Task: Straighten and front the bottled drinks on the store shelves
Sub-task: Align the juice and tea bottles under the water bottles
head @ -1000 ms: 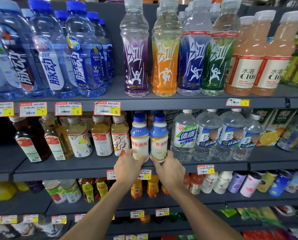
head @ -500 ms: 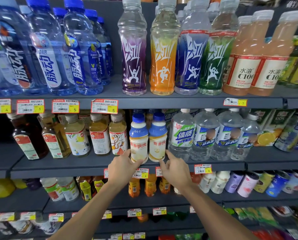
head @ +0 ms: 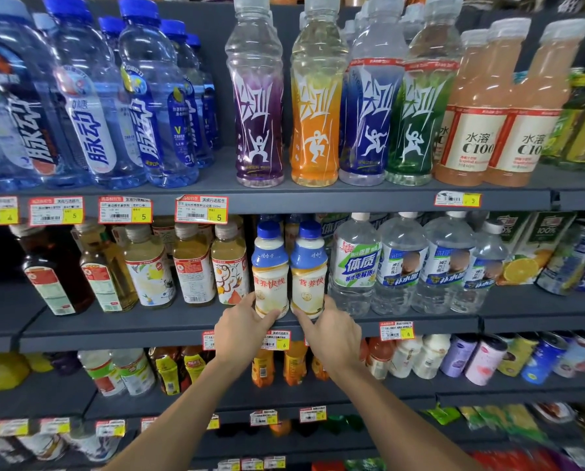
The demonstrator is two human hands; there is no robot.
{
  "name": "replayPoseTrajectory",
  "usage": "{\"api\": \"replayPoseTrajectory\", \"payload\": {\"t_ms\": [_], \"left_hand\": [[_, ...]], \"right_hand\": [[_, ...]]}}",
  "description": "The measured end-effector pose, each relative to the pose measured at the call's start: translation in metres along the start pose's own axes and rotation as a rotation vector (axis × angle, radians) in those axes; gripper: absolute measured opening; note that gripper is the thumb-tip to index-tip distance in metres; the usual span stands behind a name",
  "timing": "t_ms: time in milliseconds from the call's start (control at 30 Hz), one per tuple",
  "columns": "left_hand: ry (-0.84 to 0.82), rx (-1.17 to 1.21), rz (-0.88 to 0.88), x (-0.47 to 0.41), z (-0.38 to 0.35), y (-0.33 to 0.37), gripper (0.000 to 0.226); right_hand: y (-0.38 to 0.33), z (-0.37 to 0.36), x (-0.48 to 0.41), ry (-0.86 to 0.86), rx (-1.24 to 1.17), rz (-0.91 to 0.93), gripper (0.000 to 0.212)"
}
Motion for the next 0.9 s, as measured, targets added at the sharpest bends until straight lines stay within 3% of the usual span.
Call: {"api": "replayPoseTrajectory", "payload": {"t_ms": [267,433,900], "left_hand": [[0.049,-0.019,0.023,0.005,0.003,0.000,0.063],[0.062,-0.007,0.063,0.010,0.002,-0.001,0.060],[0.072,0.022,0.085,0.011,0.000,0.000,0.061]], "right_hand": [[0.005,0.010,0.005,0.042,-0.081,-0.091,0.066],[0.009,0.016,0.010,0.118,-0.245,-0.128,0.053],[-0.001,0.016,0.016,0.148,-0.358,-0.097,0.038]]}}
Point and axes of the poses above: each hand's wrist, its own x-axis away from the middle knuckle, its own z-axis out of the back of the hand, y = z × x, the point moved 9 cm from there along -x, towards the middle knuckle, and after that the axes turned 13 degrees about y, right-handed, at the moved point
